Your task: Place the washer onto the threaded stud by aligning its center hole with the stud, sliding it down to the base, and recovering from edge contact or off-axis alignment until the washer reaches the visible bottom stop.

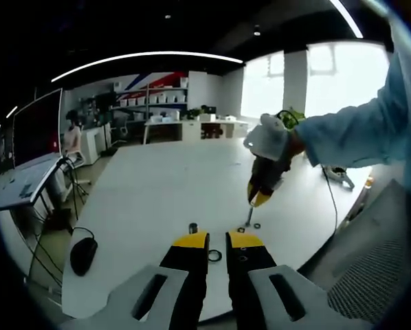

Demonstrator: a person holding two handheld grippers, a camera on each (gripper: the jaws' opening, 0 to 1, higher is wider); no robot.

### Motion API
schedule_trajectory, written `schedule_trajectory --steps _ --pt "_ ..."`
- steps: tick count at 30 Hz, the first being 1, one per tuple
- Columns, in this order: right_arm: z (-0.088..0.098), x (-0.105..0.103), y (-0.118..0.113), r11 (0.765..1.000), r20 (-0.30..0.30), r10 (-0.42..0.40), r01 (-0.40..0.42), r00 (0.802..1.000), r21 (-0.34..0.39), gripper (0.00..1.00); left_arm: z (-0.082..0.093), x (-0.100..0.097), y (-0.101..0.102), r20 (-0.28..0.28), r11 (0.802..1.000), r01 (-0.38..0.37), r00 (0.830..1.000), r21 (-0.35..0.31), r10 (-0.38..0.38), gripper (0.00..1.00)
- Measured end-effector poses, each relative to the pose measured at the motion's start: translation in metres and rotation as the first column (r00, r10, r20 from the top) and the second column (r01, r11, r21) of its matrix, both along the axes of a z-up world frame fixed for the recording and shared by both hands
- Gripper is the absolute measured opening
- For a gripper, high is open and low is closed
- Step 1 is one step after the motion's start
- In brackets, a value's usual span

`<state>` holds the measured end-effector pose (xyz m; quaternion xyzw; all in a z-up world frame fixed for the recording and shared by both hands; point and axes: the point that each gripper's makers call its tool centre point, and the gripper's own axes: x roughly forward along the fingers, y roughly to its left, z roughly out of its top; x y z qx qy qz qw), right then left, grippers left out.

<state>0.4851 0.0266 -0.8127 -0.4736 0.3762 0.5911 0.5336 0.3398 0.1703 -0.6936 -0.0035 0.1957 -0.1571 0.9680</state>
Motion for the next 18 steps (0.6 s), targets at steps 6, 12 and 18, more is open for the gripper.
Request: schedule_trajectory --steps 6,12,18 --pt "-0.007 0.002 -0.002 1.0 0.006 0.008 -0.008 1.0 -0.015 0.14 0.0 0.0 0.001 0.001 1.0 -0.003 1.0 -0.001 0.003 0.07" --pt "-0.012 0.0 -0.001 1.0 -0.011 0.005 -0.006 1.0 -0.018 0.14 0.0 0.001 0.001 -0.001 1.0 -0.004 1.0 -0.002 0.004 0.07" --pt "-0.017 -0.001 -0.001 1.0 -0.019 0.003 -0.004 1.0 -0.024 0.14 -0.001 0.001 0.001 -0.002 1.0 -0.005 1.0 -0.002 0.005 0.07"
